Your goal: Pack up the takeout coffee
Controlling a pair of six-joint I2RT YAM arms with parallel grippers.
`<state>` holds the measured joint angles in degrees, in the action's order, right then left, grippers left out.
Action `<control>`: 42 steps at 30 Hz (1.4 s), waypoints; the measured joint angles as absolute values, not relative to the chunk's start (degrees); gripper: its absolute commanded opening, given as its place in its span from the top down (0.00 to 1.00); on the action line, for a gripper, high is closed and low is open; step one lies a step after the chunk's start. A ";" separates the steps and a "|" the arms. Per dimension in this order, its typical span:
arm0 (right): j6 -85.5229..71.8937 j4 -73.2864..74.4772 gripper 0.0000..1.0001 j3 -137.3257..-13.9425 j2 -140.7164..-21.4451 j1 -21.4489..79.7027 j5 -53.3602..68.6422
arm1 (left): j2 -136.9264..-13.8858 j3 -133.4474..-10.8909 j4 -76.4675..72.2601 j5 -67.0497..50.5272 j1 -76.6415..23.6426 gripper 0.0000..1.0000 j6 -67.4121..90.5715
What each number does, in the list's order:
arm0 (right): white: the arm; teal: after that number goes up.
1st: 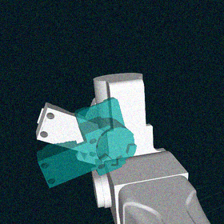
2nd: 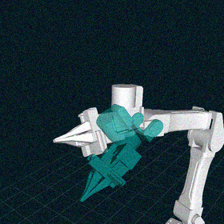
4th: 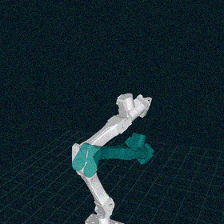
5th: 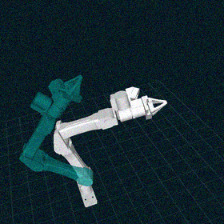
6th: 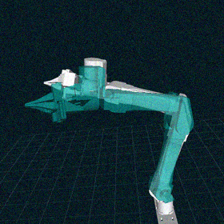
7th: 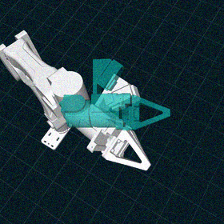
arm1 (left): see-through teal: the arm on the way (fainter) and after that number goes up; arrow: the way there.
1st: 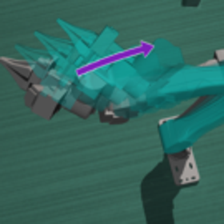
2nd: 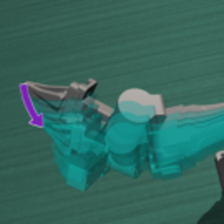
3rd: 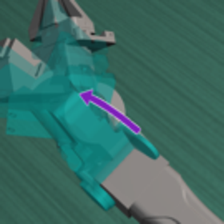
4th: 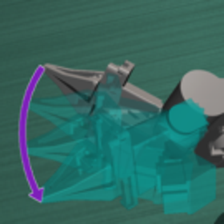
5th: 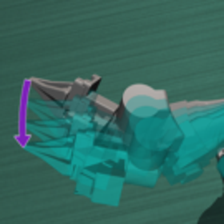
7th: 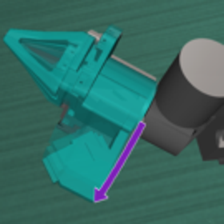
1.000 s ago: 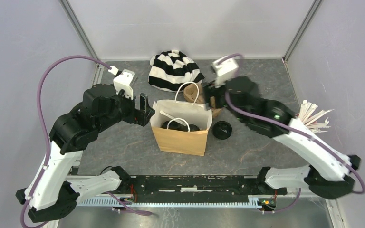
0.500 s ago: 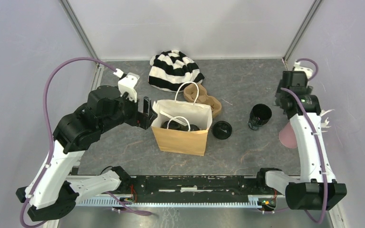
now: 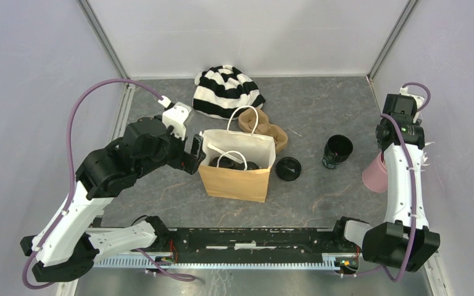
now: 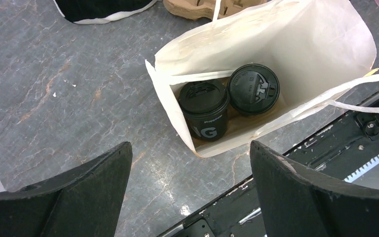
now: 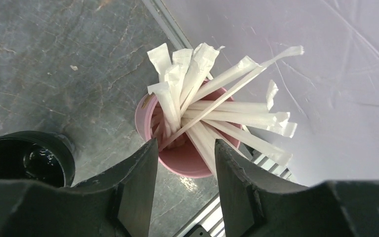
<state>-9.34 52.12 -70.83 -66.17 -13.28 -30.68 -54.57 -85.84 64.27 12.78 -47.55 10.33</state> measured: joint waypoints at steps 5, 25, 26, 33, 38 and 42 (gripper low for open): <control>-7.35 50.02 0.58 -68.64 -68.34 -14.50 -28.53 | -54.54 -85.84 64.25 13.52 -47.70 0.05 10.28; -4.36 42.89 0.68 -64.75 -71.37 -15.14 -27.03 | -54.59 -85.10 64.27 14.76 -47.72 0.09 10.28; -4.32 42.68 0.68 -64.75 -71.48 -15.14 -27.05 | -54.59 -85.10 64.27 14.94 -47.72 0.09 10.28; -4.01 41.47 0.71 -64.75 -72.66 -15.40 -27.27 | -54.59 -85.10 64.27 15.09 -47.72 0.10 10.28; -3.75 40.69 0.72 -64.23 -72.77 -15.57 -27.77 | -54.59 -85.10 64.29 15.46 -47.72 0.11 10.28; -3.49 40.53 0.77 -63.33 -72.82 -15.90 -28.25 | -54.59 -85.10 64.29 15.90 -47.72 0.11 10.28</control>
<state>-3.49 40.53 -63.33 -72.82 -15.90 -28.25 -54.59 -85.10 64.29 15.90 -47.72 10.28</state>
